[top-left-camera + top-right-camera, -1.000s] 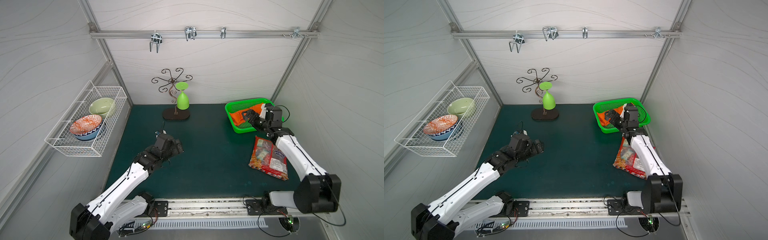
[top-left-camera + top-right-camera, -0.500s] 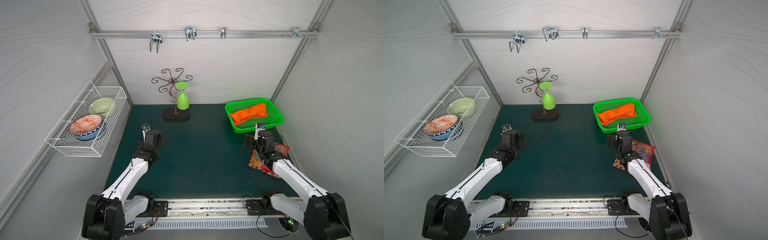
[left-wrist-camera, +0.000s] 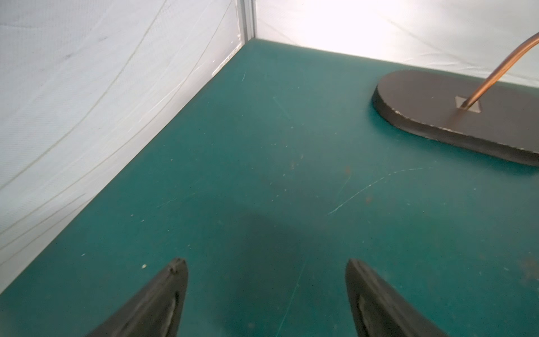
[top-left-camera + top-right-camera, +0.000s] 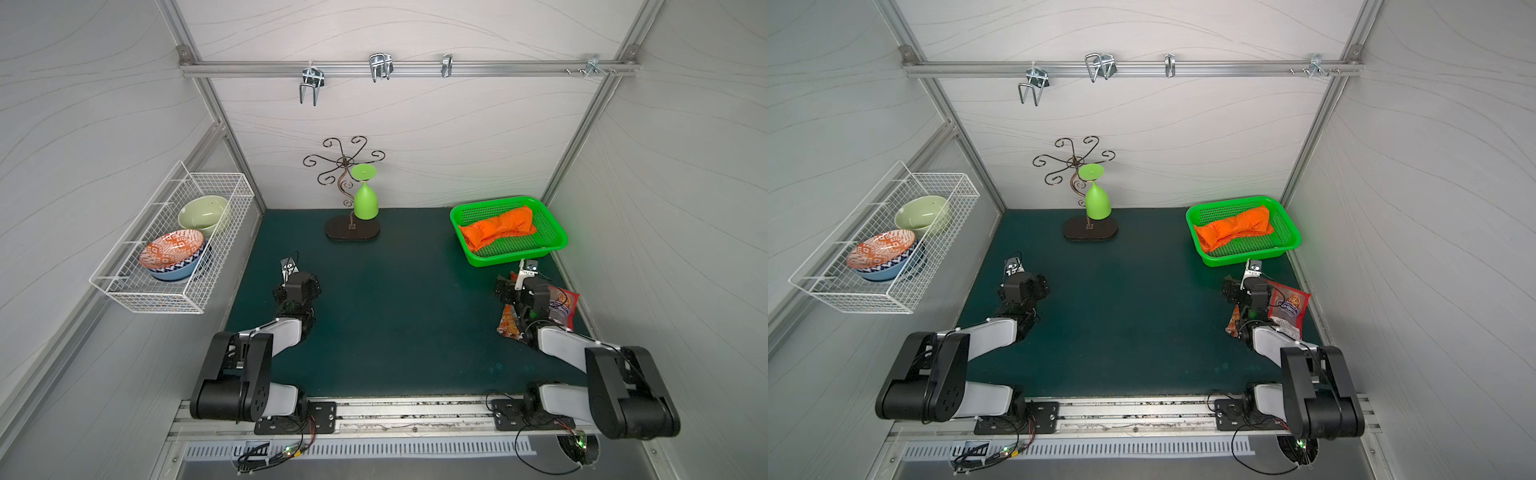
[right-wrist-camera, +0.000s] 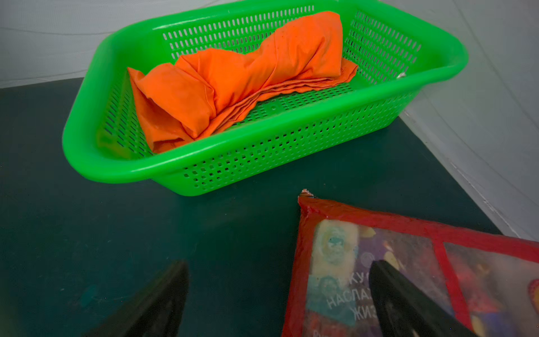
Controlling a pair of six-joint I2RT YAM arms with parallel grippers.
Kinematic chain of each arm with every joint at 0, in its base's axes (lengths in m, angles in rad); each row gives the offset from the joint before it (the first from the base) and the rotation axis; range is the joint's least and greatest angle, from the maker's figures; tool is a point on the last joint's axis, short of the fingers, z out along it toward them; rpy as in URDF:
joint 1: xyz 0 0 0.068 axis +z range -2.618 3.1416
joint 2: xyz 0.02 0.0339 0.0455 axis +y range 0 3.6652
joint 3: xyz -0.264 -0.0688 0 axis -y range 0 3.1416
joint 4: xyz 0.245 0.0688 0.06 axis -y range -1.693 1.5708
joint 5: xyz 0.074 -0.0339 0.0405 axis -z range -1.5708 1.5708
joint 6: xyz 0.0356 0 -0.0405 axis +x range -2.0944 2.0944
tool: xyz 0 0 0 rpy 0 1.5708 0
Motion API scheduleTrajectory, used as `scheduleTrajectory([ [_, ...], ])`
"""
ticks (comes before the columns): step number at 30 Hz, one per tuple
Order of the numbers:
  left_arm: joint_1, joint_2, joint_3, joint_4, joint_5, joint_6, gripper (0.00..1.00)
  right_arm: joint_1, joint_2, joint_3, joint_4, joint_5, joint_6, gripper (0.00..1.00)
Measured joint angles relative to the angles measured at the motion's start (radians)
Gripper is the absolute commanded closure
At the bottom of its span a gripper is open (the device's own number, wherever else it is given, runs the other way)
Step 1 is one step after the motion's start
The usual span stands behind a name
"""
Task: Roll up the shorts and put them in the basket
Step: Reset both arms
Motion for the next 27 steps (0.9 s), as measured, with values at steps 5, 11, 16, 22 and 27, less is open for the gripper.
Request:
scheduleTrajectory([
  [5,0.008,0.127,-0.015,0.131,0.085,0.050,0.01,-0.005,0.175,-0.028,0.223,-0.079,-0.037,0.01],
  [11,0.008,0.140,0.004,0.160,0.127,0.070,0.01,-0.005,0.245,0.094,0.191,-0.127,-0.063,0.01],
  [16,0.008,0.140,0.006,0.167,0.137,0.074,0.01,0.023,0.245,0.123,0.182,-0.084,-0.071,0.01],
  [22,0.008,0.140,0.006,0.167,0.139,0.075,0.01,0.040,0.245,0.123,0.156,-0.060,-0.079,0.01],
  [27,0.008,0.140,0.006,0.168,0.139,0.075,0.01,0.030,0.245,0.123,0.147,-0.066,-0.079,0.01],
])
